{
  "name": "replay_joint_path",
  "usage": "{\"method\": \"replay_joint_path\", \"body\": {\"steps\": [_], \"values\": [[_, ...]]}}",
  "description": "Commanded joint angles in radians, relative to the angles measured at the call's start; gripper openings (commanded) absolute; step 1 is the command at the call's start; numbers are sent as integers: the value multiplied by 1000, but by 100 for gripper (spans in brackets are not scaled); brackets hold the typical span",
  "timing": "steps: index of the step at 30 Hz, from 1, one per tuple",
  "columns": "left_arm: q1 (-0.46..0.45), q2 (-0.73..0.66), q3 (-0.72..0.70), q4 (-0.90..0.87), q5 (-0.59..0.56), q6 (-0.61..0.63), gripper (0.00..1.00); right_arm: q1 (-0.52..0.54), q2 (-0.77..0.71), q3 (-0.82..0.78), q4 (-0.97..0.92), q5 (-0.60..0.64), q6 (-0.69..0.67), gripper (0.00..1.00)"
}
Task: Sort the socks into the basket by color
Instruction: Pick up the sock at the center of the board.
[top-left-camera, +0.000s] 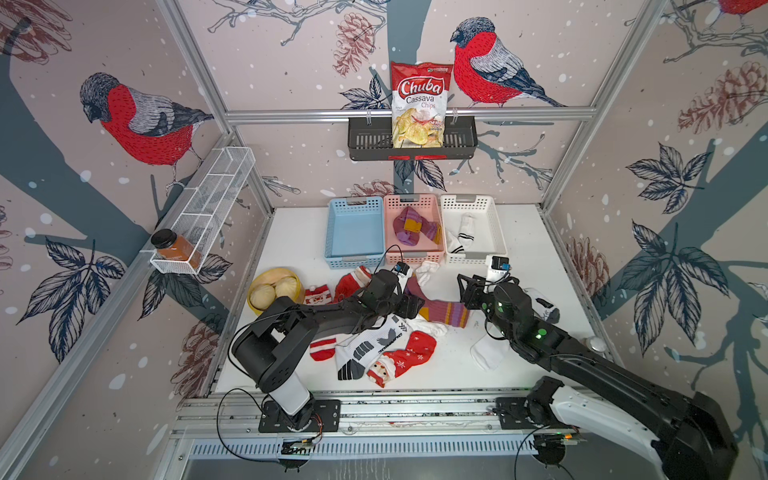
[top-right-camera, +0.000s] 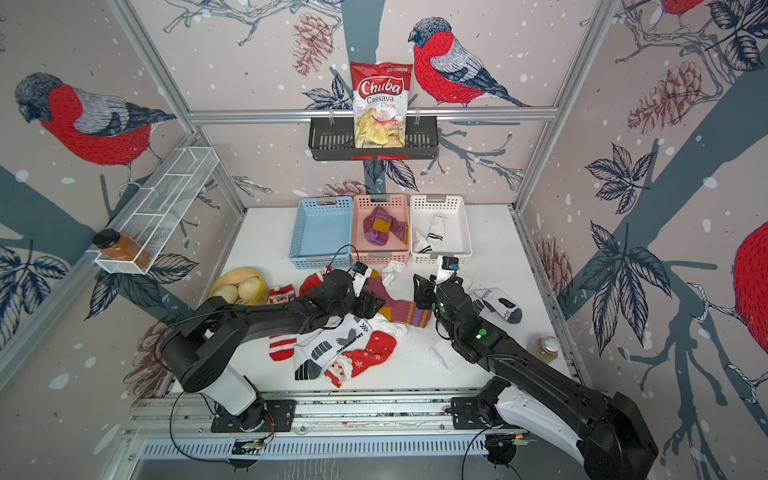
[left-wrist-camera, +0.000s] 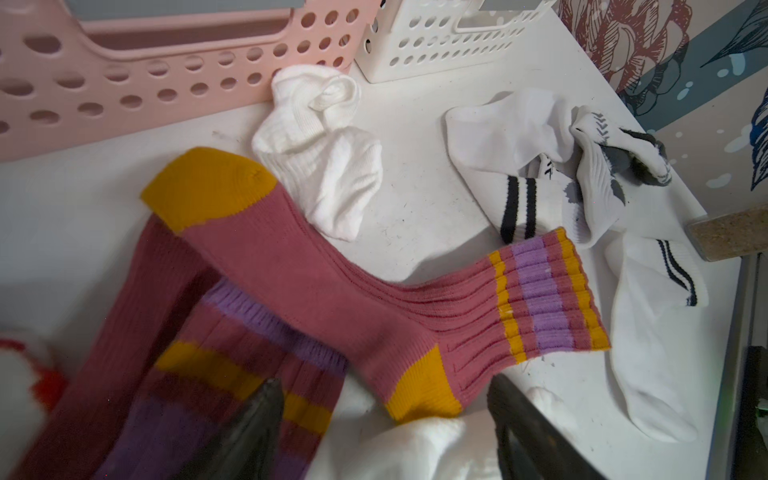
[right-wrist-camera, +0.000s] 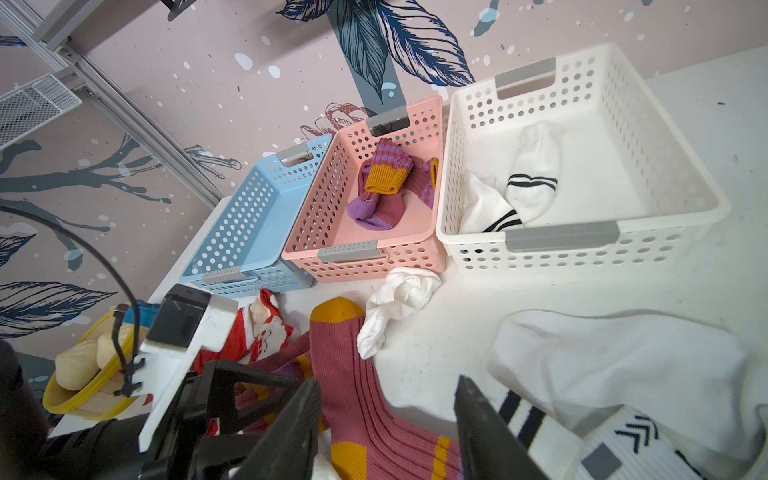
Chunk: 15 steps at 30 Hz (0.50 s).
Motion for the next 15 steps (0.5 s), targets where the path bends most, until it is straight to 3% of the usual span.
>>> {"method": "replay_joint_path", "body": {"steps": [1,10,13,15], "values": [[0,37,32,35,24,-22,78,-3,-18,-16,-14,25,18,54],[2,122,94,18,26,-9,66,-20,-81,-43,-36,35,22,54],[3,135,103,18,23,-7,55,-22,-101,-49,-45,38,23,54],[5,134,98,27,22,-8,36,-23,-113,-52,-50,39,23,55]]}}
